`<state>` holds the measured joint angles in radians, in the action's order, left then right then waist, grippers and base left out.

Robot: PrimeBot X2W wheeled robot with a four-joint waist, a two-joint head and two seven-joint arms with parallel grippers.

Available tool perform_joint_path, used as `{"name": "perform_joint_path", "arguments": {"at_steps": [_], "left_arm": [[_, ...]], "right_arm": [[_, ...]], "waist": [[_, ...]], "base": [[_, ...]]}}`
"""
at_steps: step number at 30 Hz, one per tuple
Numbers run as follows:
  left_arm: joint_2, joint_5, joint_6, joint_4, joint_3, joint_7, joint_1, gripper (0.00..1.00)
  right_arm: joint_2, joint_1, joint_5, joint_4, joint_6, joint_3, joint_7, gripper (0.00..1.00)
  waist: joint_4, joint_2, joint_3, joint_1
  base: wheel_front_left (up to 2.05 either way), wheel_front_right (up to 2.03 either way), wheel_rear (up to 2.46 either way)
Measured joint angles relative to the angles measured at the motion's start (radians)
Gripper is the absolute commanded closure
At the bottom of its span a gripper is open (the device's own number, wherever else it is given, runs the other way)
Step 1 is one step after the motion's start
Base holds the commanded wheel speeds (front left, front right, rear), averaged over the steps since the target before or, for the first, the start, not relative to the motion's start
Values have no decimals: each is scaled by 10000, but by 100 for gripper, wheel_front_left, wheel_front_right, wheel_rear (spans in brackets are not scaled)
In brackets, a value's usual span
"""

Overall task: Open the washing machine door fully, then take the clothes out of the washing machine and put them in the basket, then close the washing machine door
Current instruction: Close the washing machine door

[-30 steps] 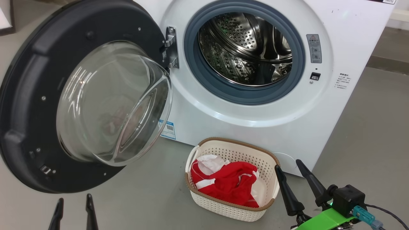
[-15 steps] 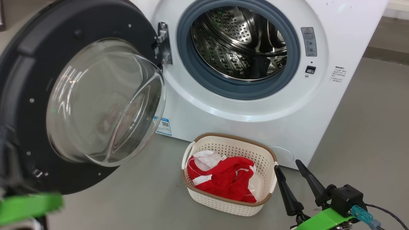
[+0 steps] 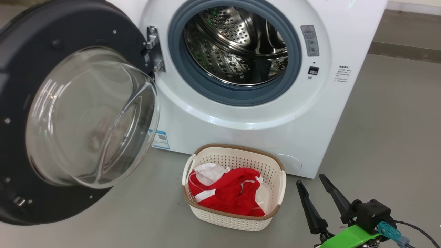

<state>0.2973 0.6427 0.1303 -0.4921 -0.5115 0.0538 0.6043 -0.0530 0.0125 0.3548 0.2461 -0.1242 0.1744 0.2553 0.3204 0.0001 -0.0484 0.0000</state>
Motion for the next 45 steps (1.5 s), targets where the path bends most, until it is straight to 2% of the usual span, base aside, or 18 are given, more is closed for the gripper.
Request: {"name": "perform_joint_path", "arguments": {"at_steps": [6,8,14,18,25,31,39,45], "left_arm": [[201,1787,25,-1937,-945,2286,933,100],[341,2036,25,-2330,-1007,2867,1052,100],[853,2199,-13,-3076,-1020,3829,1079,100],[980,2360,-483,-3189,-853,4518,1080,100],[957,2575,-813,-3060,-754,5007,1014,100],[464,3325,-882,-2385,-1212,5241,848,100],[-433,3728,-863,-654,-1195,5973,105,100],[-1486,4102,-297,1237,-1097,6730,-794,100]], "right_arm": [[-4,0,-2,104,0,8,0,0],[-19,0,0,155,0,48,0,0],[-88,0,2,272,0,117,0,0],[-121,0,4,332,0,180,0,0],[-104,3,10,334,0,334,0,0],[-84,124,17,311,0,314,0,0],[-73,123,17,293,0,268,0,0],[-65,126,17,301,0,259,0,0]], "waist": [[-231,0,15,0],[-291,0,27,0],[-460,0,28,1],[-495,0,-26,0],[-503,0,-49,0],[-440,0,83,0],[-356,0,198,0],[-442,0,221,0]], "base": [[0,0,0],[0,0,0],[0,0,0],[0,0,0],[0,0,0],[0,0,0],[0,0,0],[0,0,0]]}}
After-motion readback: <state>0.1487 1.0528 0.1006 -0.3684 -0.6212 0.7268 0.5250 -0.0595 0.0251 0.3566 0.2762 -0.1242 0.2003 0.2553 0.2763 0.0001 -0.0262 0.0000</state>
